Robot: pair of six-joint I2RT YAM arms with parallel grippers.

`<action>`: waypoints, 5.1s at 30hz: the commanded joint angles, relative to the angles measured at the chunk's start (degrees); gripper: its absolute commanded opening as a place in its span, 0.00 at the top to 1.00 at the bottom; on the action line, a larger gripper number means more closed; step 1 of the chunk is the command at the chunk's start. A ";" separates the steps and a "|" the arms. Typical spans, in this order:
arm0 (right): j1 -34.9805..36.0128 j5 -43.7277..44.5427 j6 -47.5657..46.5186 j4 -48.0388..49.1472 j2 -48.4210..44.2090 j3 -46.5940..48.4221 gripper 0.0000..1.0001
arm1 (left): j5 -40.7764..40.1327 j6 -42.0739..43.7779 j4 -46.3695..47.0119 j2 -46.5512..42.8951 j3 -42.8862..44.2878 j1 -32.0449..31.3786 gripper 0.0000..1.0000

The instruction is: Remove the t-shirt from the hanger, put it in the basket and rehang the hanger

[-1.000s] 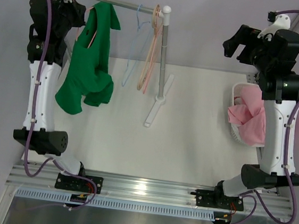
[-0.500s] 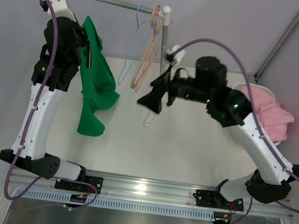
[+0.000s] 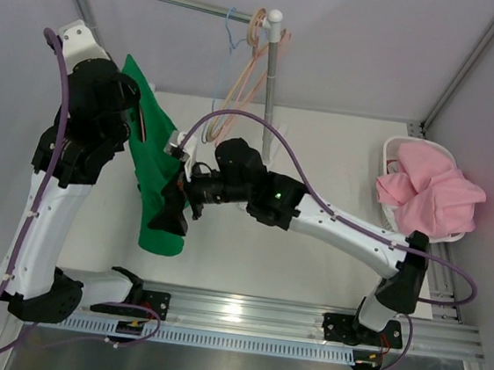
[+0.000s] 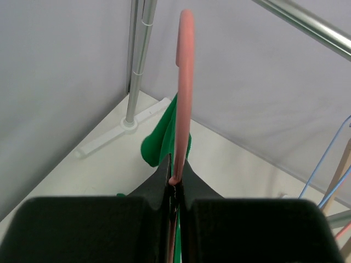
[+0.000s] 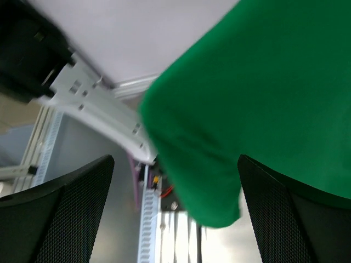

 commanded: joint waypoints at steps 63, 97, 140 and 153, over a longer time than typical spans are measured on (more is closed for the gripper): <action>-2.89 36.32 -0.30 -17.79 50.57 24.99 0.01 | 43.39 14.76 14.89 -5.50 -7.18 16.83 0.99; -69.54 39.05 9.73 -40.73 -19.16 16.26 1.00 | 64.06 11.16 43.99 29.48 9.60 14.29 0.99; -75.14 28.16 8.15 -29.05 -11.04 16.46 0.01 | 43.10 12.22 36.19 6.48 -8.47 12.18 0.00; -64.79 13.21 12.53 -3.52 -39.49 -23.14 0.00 | 44.11 -1.14 29.76 -27.17 -43.72 8.67 0.00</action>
